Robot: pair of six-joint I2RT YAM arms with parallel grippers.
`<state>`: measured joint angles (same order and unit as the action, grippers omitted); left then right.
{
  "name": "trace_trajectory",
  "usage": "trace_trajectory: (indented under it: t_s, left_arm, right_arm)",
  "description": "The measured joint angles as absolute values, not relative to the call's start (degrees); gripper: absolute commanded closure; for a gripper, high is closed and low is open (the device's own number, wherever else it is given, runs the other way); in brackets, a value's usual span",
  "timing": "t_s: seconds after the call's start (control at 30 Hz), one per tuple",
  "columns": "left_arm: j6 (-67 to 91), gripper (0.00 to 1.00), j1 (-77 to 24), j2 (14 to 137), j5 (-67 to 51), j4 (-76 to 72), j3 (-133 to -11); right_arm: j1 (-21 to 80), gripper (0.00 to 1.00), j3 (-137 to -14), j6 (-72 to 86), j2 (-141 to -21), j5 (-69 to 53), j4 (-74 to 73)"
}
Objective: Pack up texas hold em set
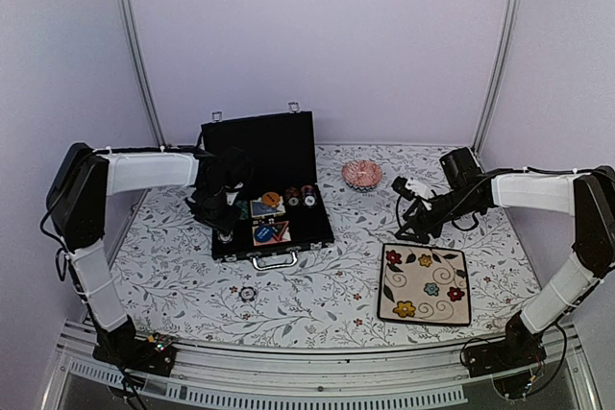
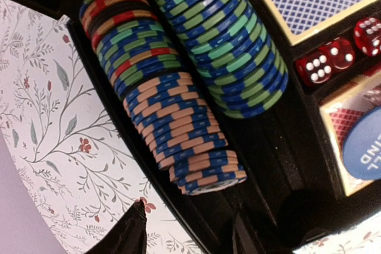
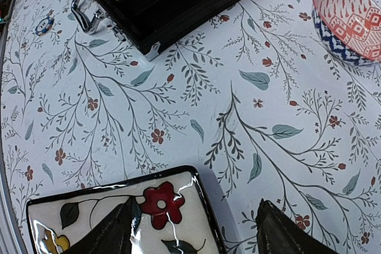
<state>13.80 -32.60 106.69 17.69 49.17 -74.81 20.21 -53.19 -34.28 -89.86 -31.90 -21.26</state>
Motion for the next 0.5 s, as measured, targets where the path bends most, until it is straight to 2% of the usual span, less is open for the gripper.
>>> trace_trajectory:
  t_s: [0.27, 0.5]
  left_arm:
    - [14.8, 0.47, -35.9, 98.7, 15.2, 53.6, -75.0]
    - [15.9, 0.47, -45.8, 97.2, 6.2, 55.2, -76.8]
  right_arm:
    - [20.2, 0.28, -53.3, -34.3, -90.1, -31.9, -21.5]
    - [20.2, 0.28, -53.6, -34.3, -90.2, -32.1, -21.6]
